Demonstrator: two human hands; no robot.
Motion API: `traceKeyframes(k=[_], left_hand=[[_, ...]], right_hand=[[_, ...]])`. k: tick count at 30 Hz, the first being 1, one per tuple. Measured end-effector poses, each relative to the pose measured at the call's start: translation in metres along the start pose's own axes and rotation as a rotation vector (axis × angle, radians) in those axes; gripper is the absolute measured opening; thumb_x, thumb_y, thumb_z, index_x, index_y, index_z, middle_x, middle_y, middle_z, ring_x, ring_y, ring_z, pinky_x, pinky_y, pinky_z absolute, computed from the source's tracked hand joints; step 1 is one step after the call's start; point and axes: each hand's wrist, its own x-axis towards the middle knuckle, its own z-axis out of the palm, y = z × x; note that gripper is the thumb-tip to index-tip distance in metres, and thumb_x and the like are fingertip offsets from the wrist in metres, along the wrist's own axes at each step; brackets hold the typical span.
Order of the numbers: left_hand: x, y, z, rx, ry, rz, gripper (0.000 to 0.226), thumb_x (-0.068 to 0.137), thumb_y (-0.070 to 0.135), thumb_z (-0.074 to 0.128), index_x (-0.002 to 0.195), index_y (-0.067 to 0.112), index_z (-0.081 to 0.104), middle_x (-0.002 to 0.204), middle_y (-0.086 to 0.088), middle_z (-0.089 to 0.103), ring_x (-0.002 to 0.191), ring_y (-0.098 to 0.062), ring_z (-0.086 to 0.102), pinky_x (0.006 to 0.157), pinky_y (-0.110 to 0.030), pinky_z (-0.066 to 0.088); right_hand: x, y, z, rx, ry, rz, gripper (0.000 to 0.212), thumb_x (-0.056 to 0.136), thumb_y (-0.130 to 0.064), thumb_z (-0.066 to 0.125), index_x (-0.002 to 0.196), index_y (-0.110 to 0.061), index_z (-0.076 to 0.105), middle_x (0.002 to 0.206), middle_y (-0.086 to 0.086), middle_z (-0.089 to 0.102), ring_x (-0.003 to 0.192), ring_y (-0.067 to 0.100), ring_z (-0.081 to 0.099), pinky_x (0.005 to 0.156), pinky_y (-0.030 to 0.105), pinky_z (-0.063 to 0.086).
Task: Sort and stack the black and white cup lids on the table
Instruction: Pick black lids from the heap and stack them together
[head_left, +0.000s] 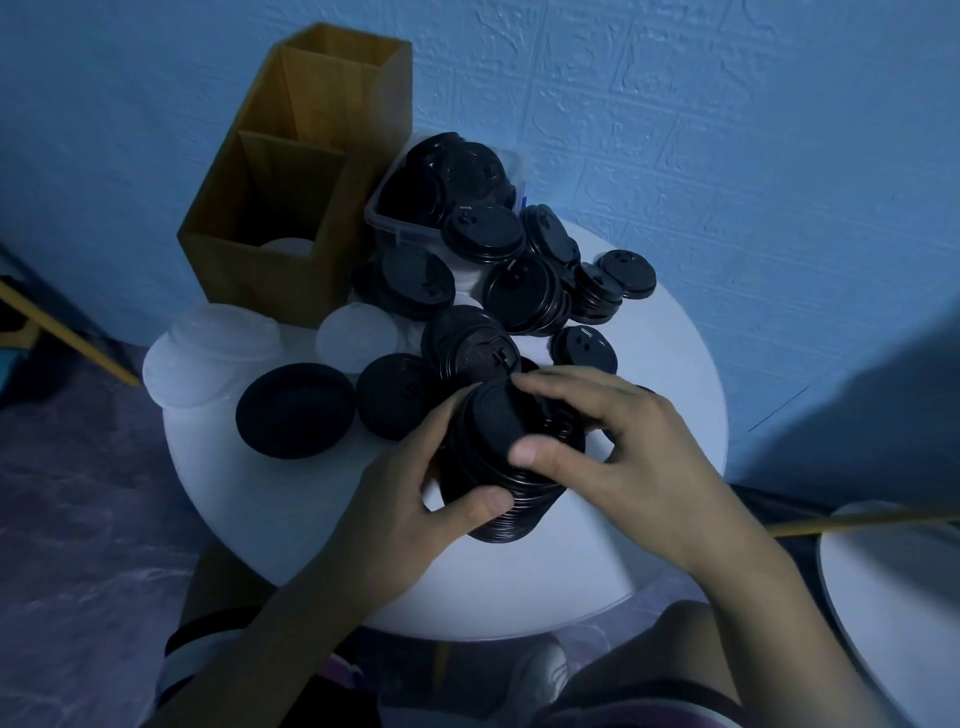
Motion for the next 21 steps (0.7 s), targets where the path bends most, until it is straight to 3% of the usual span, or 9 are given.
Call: traceKeyframes(k=[5,8,11,17,21], left_hand=[[0.0,-0.001,-0.001,0.007,0.001,-0.014,0.077,0.085,0.043,0.072,0.153,0.039,0.038,0.145,0.011,0.058,0.138,-0.015,0.053,0.113,-0.052,0.043],[-0.001,-0.002,-0.001,0.034,-0.007,-0.037,0.088,0.079,0.046,0.078,0.155,0.044,0.033,0.148,0.011,0.056,0.139,-0.016,0.052,0.113,-0.052,0.043],[0.001,-0.001,0.003,0.046,0.003,-0.053,0.097,0.07,0.043,0.085,0.153,0.046,0.035,0.142,0.011,0.061,0.133,-0.016,0.057,0.109,-0.051,0.047],[0.003,0.002,0.002,0.001,-0.005,-0.049,0.089,0.074,0.043,0.086,0.151,0.041,0.041,0.139,0.007,0.064,0.13,-0.019,0.06,0.108,-0.052,0.048],[0.004,0.004,0.001,-0.007,-0.021,-0.059,0.087,0.074,0.039,0.085,0.149,0.041,0.042,0.137,0.006,0.065,0.128,-0.02,0.061,0.108,-0.052,0.047]], right_hand=[[-0.003,0.004,-0.005,0.042,-0.072,0.004,0.07,0.065,-0.074,0.073,0.131,-0.054,0.057,0.14,-0.029,0.057,0.131,-0.008,0.05,0.113,0.035,0.043],[-0.001,0.007,-0.005,0.091,-0.102,0.015,0.071,0.067,-0.068,0.075,0.133,-0.049,0.059,0.141,-0.028,0.057,0.132,-0.007,0.051,0.114,0.037,0.043],[0.001,0.01,-0.007,0.074,-0.132,0.001,0.071,0.068,-0.067,0.076,0.134,-0.055,0.053,0.144,-0.029,0.054,0.136,-0.007,0.046,0.118,0.04,0.038],[0.004,0.008,-0.01,0.078,-0.224,-0.024,0.068,0.071,-0.055,0.078,0.136,-0.047,0.059,0.147,-0.033,0.048,0.139,-0.013,0.038,0.12,0.029,0.033],[0.007,0.009,-0.015,0.123,-0.284,-0.022,0.066,0.075,-0.043,0.082,0.137,-0.042,0.061,0.147,-0.029,0.051,0.139,-0.006,0.043,0.119,0.034,0.035]])
